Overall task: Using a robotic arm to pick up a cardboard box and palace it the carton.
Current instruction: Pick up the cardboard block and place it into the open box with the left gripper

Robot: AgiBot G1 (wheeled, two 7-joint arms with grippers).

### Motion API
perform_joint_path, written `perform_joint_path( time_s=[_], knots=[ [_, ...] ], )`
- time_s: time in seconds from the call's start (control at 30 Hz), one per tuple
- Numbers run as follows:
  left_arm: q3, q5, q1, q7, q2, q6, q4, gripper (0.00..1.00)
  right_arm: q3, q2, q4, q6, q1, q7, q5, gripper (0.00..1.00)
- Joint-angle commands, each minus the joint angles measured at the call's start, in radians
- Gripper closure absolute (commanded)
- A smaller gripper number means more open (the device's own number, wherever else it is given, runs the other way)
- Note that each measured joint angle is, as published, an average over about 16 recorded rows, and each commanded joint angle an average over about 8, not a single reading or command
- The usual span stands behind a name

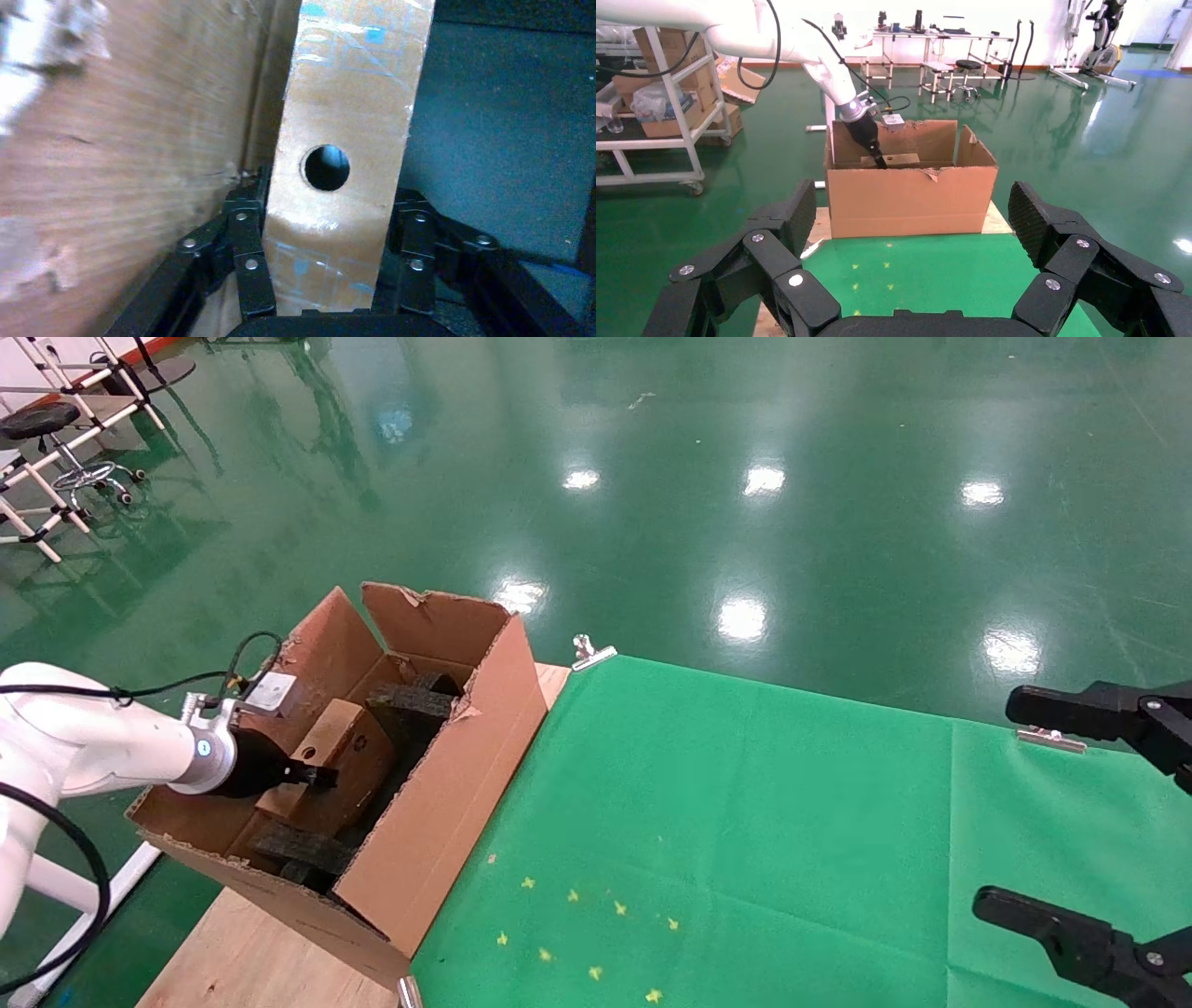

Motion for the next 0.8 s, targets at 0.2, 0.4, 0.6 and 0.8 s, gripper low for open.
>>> perform_joint_path(
  time_s=[0.2, 0.4, 0.6, 0.8],
  knots=[
    [0.004, 0.005, -0.025, 0.006, -0.008, 0.003, -0.009, 0.00, 0.000, 0.000, 0.000, 0.000, 0.000, 0.000, 0.000, 0.00],
    [0.003, 0.004, -0.050, 0.012, -0.016, 0.009, -0.024, 0.00, 0.000, 0.000, 0.000, 0.000, 0.000, 0.000, 0.000, 0.00],
    [-0.005, -0.006, -0.103, 0.009, -0.032, 0.045, -0.055, 0.00, 0.000, 0.000, 0.000, 0.000, 0.000, 0.000, 0.000, 0.00],
    [-0.021, -0.031, -0.191, -0.022, -0.060, 0.145, -0.107, 0.00, 0.000, 0.000, 0.000, 0.000, 0.000, 0.000, 0.000, 0.00]
  ],
)
